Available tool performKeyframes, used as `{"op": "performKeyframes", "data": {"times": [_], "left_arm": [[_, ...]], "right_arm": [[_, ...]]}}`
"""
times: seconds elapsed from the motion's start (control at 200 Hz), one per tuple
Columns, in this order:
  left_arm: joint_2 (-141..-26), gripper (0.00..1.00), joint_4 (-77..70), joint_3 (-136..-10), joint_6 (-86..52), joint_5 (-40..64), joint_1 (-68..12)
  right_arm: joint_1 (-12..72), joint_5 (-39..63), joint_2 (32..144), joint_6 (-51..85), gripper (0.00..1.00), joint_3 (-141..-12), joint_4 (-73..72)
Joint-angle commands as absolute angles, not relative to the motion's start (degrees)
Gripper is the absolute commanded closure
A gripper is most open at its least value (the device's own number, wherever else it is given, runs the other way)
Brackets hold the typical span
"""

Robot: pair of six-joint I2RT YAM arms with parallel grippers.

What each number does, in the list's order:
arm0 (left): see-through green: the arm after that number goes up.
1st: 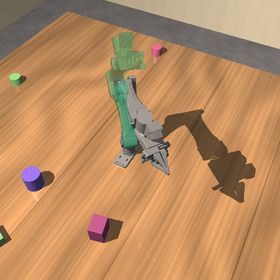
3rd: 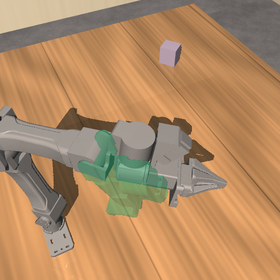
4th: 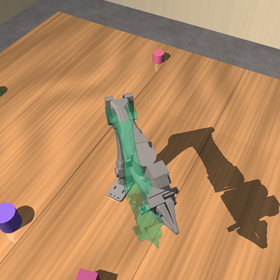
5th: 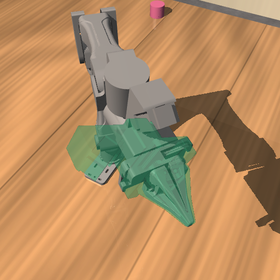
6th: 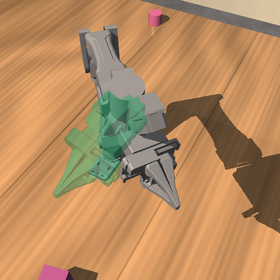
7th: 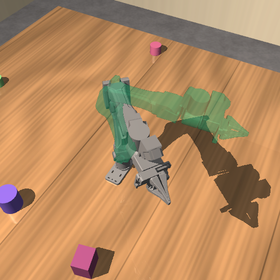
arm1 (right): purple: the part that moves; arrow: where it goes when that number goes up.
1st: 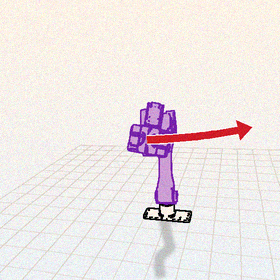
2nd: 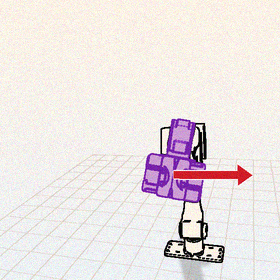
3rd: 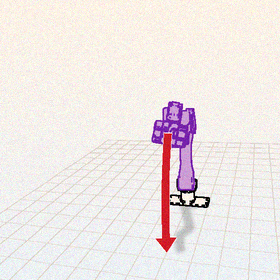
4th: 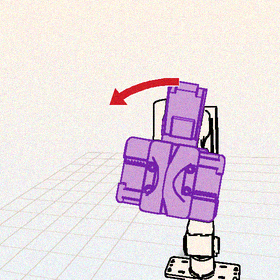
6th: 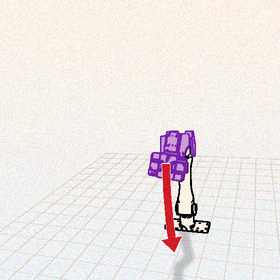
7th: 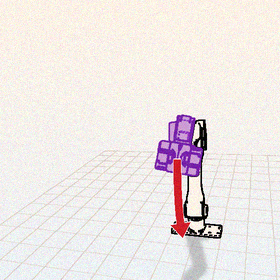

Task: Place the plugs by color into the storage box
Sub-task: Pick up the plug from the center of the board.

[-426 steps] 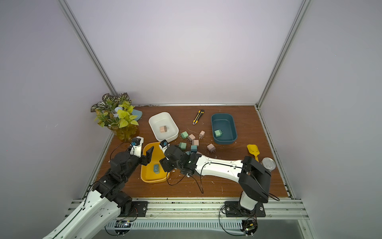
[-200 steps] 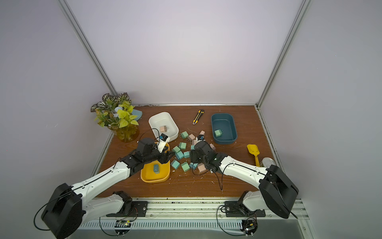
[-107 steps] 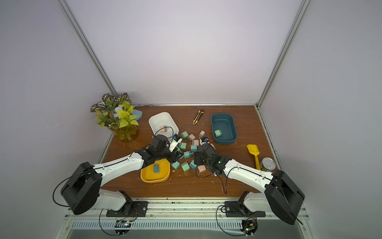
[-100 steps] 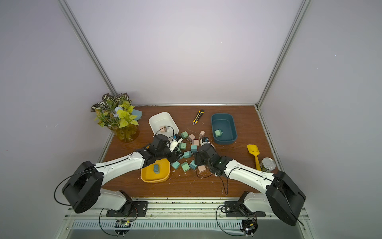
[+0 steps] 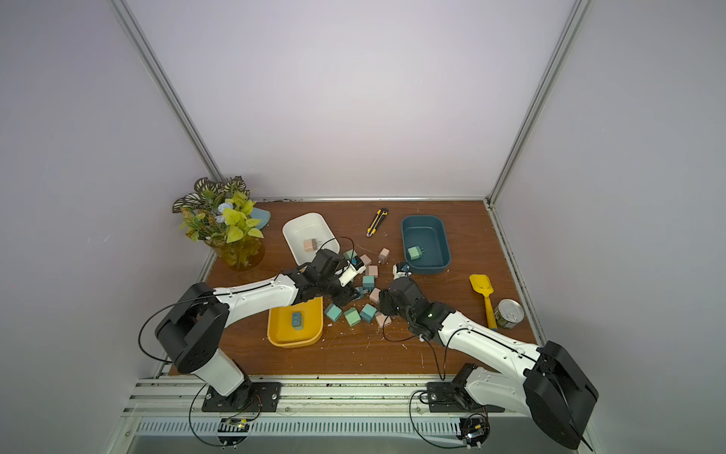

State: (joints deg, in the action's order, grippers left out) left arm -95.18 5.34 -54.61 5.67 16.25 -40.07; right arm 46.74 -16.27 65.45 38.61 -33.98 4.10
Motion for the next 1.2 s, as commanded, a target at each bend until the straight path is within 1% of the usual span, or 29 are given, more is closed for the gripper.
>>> {"op": "performKeyframes", "data": {"times": [0.0,0.09,0.19,0.32,0.47,0.64,0.976,1.196], "left_arm": [[-96.67,0.52,8.49,-56.62,7.57,15.66,-40.78],[-97.06,0.55,6.94,-56.35,7.71,15.16,-41.39],[-97.79,0.56,6.22,-56.5,8.58,14.54,-42.47],[-99.93,0.56,7.39,-57.86,9.83,10.74,-43.89],[-101.86,0.7,9.74,-59.67,10.11,8.47,-44.45],[-100.67,0.76,8.49,-59.0,10.15,7.11,-44.72],[-98.6,0.83,7.86,-59.97,8.1,9.85,-44.74],[-96.28,0.84,7.81,-59.34,6.76,11.38,-44.77]], "right_arm": [[46.42,-16.87,65.42,39.15,0.34,-33.75,3.56],[46.45,-16.41,66.64,39.02,0.35,-34.1,3.93],[46.47,-15.94,67.75,39.14,0.35,-34.54,4.18],[46.46,-15.65,67.77,39.68,0.35,-34.01,3.19],[46.47,-15.63,67.58,39.75,0.35,-33.84,3.24],[46.44,-15.84,67.22,39.42,0.35,-33.96,3.47],[46.44,-15.47,66.67,39.16,0.35,-34.48,2.97],[46.42,-14.12,67.9,38.26,0.35,-35.79,0.8]]}}
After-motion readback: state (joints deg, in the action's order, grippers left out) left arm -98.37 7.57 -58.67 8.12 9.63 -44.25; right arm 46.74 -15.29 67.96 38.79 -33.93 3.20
